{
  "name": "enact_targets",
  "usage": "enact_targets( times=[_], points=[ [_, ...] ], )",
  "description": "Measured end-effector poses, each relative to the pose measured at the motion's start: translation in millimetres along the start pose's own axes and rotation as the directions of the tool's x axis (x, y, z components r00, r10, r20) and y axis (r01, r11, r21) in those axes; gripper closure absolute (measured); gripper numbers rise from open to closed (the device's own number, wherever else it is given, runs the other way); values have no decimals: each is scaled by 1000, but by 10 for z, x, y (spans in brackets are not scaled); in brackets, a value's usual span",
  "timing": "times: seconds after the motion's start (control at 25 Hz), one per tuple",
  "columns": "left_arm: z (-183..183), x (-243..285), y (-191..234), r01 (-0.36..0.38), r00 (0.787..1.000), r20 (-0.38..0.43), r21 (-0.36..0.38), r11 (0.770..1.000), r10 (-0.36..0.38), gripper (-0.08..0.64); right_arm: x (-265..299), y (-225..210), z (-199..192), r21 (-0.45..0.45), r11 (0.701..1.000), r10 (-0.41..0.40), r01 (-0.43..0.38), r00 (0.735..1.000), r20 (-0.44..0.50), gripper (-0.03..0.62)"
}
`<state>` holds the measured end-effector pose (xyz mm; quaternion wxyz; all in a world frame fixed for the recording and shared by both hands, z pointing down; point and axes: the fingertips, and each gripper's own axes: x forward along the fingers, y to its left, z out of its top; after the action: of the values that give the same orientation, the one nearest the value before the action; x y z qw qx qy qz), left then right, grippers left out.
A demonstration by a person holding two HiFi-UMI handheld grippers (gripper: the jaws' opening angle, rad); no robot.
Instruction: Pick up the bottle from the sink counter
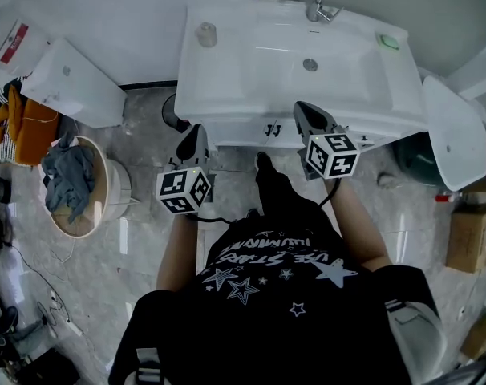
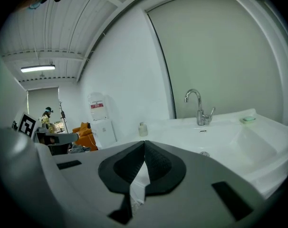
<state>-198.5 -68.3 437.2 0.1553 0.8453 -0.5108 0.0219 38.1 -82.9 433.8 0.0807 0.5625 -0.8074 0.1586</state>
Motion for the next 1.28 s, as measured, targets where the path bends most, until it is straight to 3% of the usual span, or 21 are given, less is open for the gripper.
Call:
enact_targets(
  times=[0.48, 0.72, 0.84, 1.04, 1.28],
  points=[
    [257, 936, 526, -79, 997, -13, -12, 997, 78, 551, 1216, -356, 294, 4, 996, 93, -93, 995, -24, 586],
    [276, 1666, 693, -60, 996, -75, -27, 998, 57, 549, 1804, -670, 465, 22, 994, 112, -111, 993, -44, 586],
    [268, 2034, 753, -45, 993, -107, -22, 999, 42, 427, 2055, -836, 554, 22, 992, 122, -121, 991, -49, 586],
    [227, 2564, 795, -45, 988, -151, -16, 999, 42, 303, 2410, -1108, 612, 34, 991, 134, -132, 988, -73, 586],
    [212, 3057, 1014, -165, 972, -169, 4, 986, 164, 225, 2785, -1318, 676, 48, 987, 156, -152, 983, -93, 586]
  ],
)
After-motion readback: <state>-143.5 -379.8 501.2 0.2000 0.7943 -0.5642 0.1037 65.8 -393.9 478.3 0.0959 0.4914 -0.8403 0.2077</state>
